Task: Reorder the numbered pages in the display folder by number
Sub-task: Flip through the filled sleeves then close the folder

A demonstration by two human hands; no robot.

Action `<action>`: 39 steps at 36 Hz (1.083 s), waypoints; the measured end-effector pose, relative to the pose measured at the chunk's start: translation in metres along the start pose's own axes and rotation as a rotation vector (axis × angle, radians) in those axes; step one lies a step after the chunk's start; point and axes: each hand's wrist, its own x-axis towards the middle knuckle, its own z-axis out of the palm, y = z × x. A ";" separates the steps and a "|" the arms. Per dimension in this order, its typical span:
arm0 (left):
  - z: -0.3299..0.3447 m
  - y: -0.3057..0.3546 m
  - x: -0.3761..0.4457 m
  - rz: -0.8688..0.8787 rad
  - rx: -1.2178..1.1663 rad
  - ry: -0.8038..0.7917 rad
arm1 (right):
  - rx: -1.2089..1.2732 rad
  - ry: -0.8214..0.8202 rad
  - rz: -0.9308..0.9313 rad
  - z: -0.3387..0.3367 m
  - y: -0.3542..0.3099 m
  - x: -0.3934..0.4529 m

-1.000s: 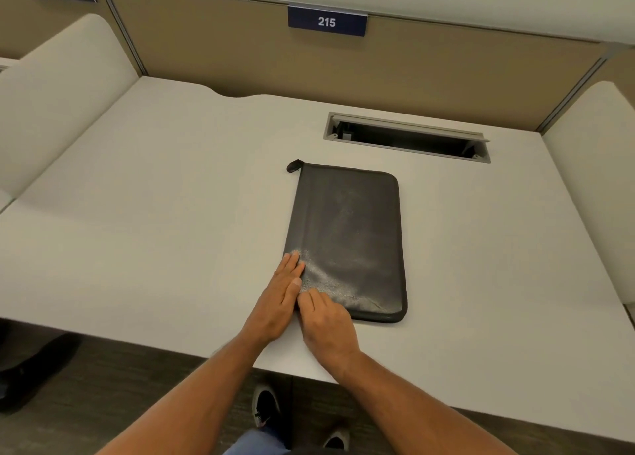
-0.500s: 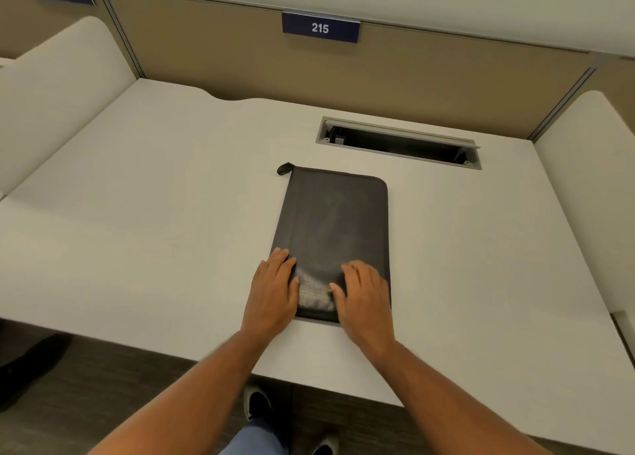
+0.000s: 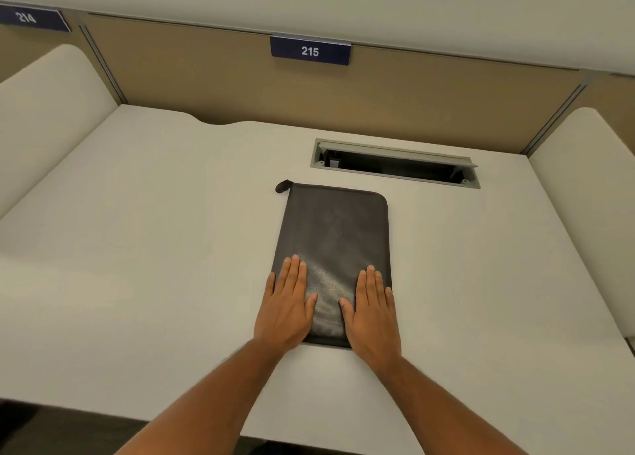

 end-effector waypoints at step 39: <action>0.000 -0.021 0.082 0.046 0.072 -0.020 | 0.065 -0.068 0.048 -0.007 -0.009 0.083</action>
